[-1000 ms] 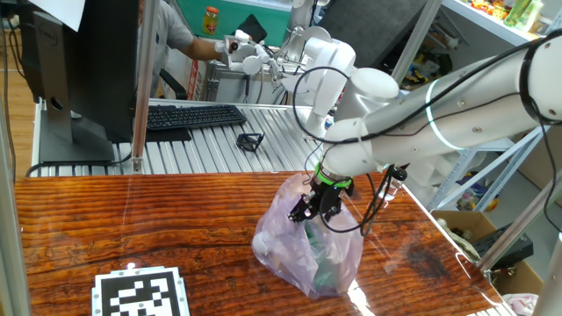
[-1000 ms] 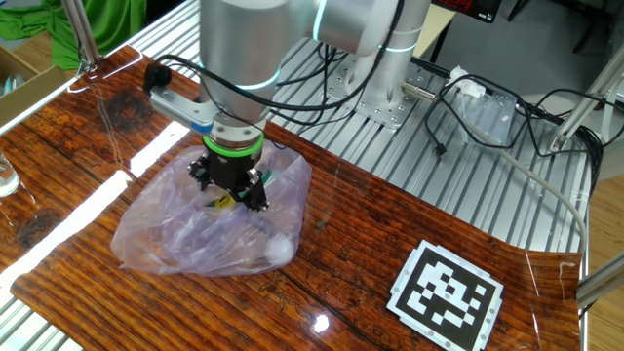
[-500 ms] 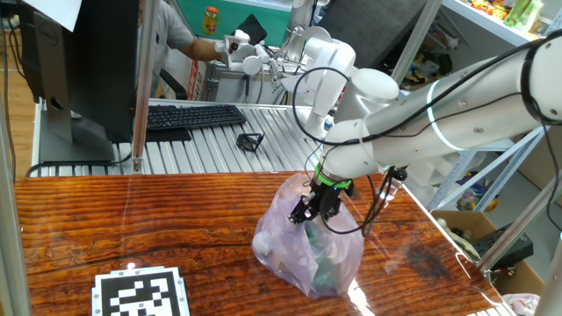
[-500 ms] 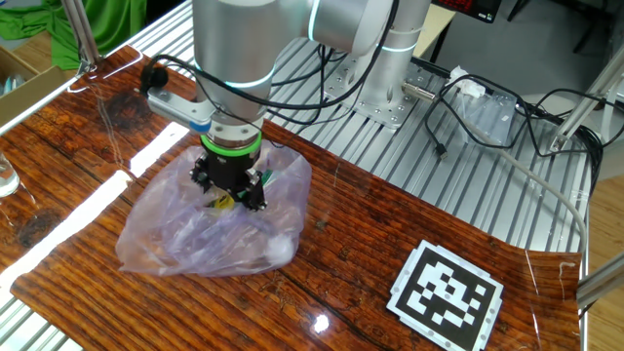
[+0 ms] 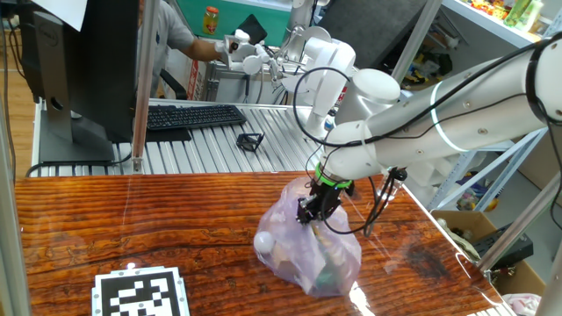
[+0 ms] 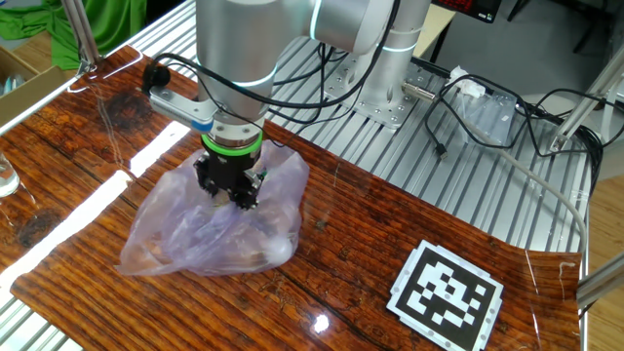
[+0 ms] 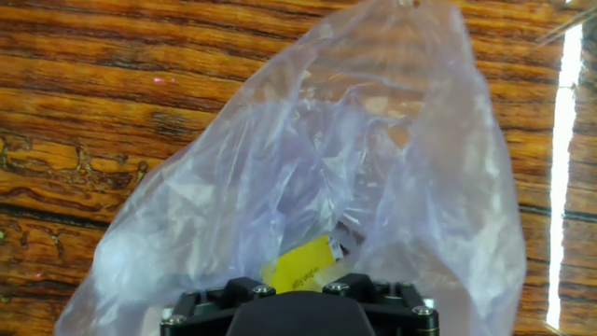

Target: Pick up a bag of things

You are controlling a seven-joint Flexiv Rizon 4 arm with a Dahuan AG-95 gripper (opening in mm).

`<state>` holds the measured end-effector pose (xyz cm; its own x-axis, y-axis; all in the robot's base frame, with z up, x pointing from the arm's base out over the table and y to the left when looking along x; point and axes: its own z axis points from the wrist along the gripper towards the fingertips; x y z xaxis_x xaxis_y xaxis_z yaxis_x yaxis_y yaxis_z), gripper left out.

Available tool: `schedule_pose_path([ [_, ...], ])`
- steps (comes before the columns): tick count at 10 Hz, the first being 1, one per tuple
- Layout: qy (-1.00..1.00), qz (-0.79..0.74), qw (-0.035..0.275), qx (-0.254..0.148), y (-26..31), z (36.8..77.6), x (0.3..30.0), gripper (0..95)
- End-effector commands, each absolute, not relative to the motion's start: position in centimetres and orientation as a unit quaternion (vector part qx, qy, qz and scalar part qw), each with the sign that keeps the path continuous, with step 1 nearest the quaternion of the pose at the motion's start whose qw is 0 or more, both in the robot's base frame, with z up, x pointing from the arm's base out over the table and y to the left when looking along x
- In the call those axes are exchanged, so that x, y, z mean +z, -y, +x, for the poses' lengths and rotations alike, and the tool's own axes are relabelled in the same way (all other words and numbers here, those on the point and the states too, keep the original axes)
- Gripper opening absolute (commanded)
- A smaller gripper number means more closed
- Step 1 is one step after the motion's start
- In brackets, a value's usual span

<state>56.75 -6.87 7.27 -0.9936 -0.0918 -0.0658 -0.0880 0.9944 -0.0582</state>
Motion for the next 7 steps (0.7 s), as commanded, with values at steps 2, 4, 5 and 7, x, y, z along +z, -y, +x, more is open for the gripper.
schedule_pose_path([
  [2,-0.998,-0.047,0.032,-0.028,6.89,56.75,7.82,0.0],
  [4,-0.998,-0.048,0.032,-0.029,6.89,56.76,7.93,0.0],
  [5,-0.998,-0.048,0.033,-0.028,6.86,56.77,7.95,0.0],
  [7,-0.998,-0.05,0.028,-0.028,6.8,56.81,8.1,0.0],
])
